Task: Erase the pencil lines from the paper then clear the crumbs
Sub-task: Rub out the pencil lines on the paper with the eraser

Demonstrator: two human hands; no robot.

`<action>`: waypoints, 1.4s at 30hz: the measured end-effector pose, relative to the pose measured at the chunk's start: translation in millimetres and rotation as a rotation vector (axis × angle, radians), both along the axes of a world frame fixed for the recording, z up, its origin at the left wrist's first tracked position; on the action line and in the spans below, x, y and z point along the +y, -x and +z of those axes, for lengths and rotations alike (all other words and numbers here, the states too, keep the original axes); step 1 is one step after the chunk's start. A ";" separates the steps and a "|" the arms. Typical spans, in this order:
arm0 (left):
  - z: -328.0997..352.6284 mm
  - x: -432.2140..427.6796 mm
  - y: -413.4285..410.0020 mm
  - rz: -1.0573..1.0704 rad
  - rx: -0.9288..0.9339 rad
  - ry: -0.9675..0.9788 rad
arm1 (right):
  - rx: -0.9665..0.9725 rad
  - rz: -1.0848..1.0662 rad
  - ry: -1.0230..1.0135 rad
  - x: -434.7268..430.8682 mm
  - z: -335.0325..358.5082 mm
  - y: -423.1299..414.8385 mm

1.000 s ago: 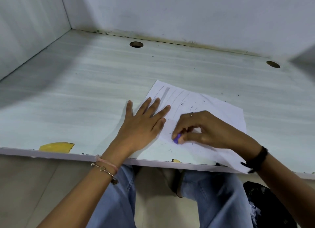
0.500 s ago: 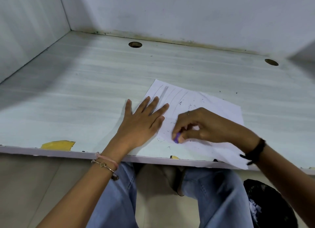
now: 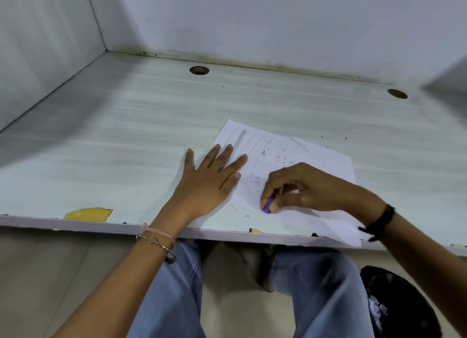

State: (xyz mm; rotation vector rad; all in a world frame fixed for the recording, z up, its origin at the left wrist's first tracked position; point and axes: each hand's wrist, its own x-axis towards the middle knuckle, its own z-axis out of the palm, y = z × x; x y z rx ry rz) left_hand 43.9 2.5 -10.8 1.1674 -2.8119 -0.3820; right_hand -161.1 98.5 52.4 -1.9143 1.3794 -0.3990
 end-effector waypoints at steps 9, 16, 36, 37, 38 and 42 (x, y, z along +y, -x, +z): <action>-1.1 -1.1 -0.3 -0.007 -0.015 0.013 | 0.045 -0.017 0.096 3.1 -10.4 0.5; -3.0 -1.7 -1.5 -0.029 -0.010 -0.003 | 0.023 -0.194 0.096 -2.6 3.5 11.3; -2.9 -2.1 18.5 -0.017 -0.017 -0.004 | 0.068 -0.348 0.109 -34.0 -10.9 -17.8; -3.5 -2.2 19.1 -0.019 -0.025 0.005 | 0.077 -0.315 0.094 -32.3 -9.8 -20.4; -4.4 -2.7 19.1 -0.020 -0.028 0.008 | 0.086 -0.309 0.099 -33.6 -9.0 -20.9; -5.2 -3.6 18.3 -0.021 -0.006 0.000 | 0.136 -0.400 0.189 -45.8 -5.7 -13.9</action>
